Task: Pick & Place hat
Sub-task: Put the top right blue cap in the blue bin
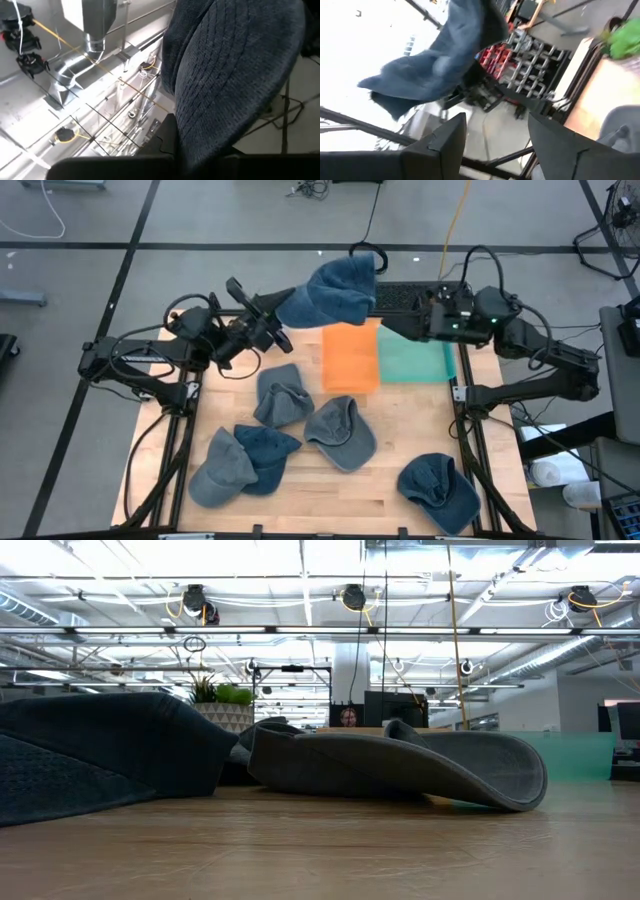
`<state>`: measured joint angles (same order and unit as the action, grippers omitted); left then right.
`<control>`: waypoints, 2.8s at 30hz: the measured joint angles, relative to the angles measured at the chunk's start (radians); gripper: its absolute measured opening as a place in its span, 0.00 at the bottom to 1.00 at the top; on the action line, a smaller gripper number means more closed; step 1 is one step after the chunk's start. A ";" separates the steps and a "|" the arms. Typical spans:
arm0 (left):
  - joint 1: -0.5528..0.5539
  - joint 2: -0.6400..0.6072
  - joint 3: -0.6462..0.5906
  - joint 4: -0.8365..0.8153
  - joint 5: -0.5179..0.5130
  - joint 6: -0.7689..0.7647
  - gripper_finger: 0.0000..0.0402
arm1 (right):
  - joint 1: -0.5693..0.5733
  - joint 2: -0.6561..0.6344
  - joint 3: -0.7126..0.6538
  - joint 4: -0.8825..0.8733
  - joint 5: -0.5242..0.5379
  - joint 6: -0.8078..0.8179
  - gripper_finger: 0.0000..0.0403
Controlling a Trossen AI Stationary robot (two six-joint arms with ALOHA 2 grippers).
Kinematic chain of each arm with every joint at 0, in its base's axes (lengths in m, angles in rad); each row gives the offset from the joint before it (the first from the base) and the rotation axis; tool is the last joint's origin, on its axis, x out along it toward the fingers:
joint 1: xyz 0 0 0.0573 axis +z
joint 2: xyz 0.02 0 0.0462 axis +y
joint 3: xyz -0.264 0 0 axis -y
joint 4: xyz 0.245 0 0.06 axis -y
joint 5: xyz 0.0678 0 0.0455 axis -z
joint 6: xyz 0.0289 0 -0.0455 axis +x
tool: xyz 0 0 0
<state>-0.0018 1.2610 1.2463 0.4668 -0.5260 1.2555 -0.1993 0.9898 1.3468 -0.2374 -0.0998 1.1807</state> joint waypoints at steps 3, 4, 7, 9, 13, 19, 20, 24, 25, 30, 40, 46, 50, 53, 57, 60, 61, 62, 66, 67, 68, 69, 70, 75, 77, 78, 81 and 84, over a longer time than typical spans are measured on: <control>-0.008 0.001 0.000 -0.002 0.000 0.020 0.02 | -0.016 -0.018 0.000 0.001 -0.073 0.026 0.50; -0.010 0.000 0.000 -0.002 0.000 0.036 0.02 | -0.021 -0.022 0.000 0.000 -0.089 0.043 0.50; -0.021 0.000 0.001 -0.023 0.000 0.080 0.02 | -0.035 -0.032 0.000 -0.001 -0.119 0.108 0.50; -0.027 0.001 0.001 -0.047 0.001 0.101 0.02 | -0.050 -0.035 0.000 -0.001 -0.145 0.161 0.50; -0.050 0.000 0.001 -0.072 0.002 0.139 0.02 | -0.077 -0.032 0.000 -0.038 -0.193 0.249 0.50; -0.087 0.000 0.001 -0.112 0.013 0.157 0.02 | -0.083 0.000 -0.003 -0.112 -0.167 0.243 0.50; -0.089 0.000 0.001 -0.128 0.014 0.155 0.02 | -0.083 0.007 -0.009 -0.096 -0.169 0.243 0.50; -0.095 0.001 0.001 -0.159 0.011 0.154 0.02 | -0.082 0.030 -0.048 0.011 -0.223 0.272 0.50; -0.097 0.001 0.001 -0.159 0.008 0.152 0.02 | -0.080 0.036 -0.061 0.045 -0.240 0.283 0.50; -0.097 0.001 0.001 -0.168 0.001 0.130 0.02 | -0.059 0.044 -0.139 0.203 -0.272 0.369 0.50; -0.099 0.001 0.001 -0.248 -0.025 0.095 0.02 | -0.038 0.043 -0.232 0.410 -0.270 0.454 0.50; -0.113 0.001 0.001 -0.257 -0.029 0.093 0.02 | -0.038 0.044 -0.253 0.411 -0.271 0.452 0.48; -0.127 0.001 0.001 -0.268 -0.035 0.092 0.02 | -0.038 0.043 -0.253 0.429 -0.272 0.450 0.42; -0.135 0.001 0.001 -0.281 -0.047 0.093 0.02 | -0.038 0.040 -0.253 0.452 -0.292 0.450 0.35; -0.136 0.001 0.001 -0.318 -0.093 0.089 0.02 | -0.038 0.037 -0.253 0.450 -0.322 0.433 0.26; -0.136 0.001 0.001 -0.322 -0.101 0.076 0.02 | -0.038 0.033 -0.253 0.451 -0.322 0.386 0.18; -0.137 0.001 0.001 -0.322 -0.102 0.074 0.02 | -0.038 0.031 -0.253 0.451 -0.322 0.368 0.15; -0.139 0.001 0.001 -0.321 -0.104 0.074 0.02 | -0.038 0.030 -0.253 0.452 -0.322 0.348 0.12; -0.145 0.001 0.001 -0.323 -0.104 0.073 0.02 | -0.038 0.019 -0.253 0.452 -0.324 0.277 0.02; -0.146 0.001 0.001 -0.322 -0.102 0.069 0.02 | -0.038 0.015 -0.253 0.452 -0.325 0.269 0.03; -0.146 0.001 0.001 -0.322 -0.097 0.062 0.03 | -0.038 0.010 -0.253 0.452 -0.325 0.266 0.02; -0.145 0.001 0.001 -0.322 -0.091 0.041 0.04 | -0.038 0.005 -0.253 0.452 -0.324 0.264 0.02; -0.145 0.001 0.001 -0.323 -0.087 0.011 0.06 | -0.038 0.000 -0.253 0.456 -0.323 0.254 0.02; -0.145 0.001 0.001 -0.322 -0.086 -0.156 0.19 | -0.060 -0.040 -0.253 0.508 -0.322 0.234 0.01; -0.145 0.001 0.001 -0.322 -0.087 -0.242 0.22 | -0.072 -0.057 -0.253 0.534 -0.319 0.226 0.01; -0.145 0.001 0.001 -0.323 -0.087 -0.289 0.23 | -0.081 -0.065 -0.253 0.544 -0.317 0.221 0.01; -0.144 0.001 0.001 -0.368 -0.078 -0.423 0.27 | -0.115 -0.091 -0.253 0.567 -0.319 0.217 0.01; -0.145 0.001 0.001 -0.449 -0.073 -0.534 0.30 | -0.150 -0.117 -0.253 0.567 -0.330 0.223 0.01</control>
<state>-0.1467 1.2621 1.2469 0.0179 -0.5994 0.7220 -0.3493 0.8727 1.0935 0.3296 -0.4303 1.4033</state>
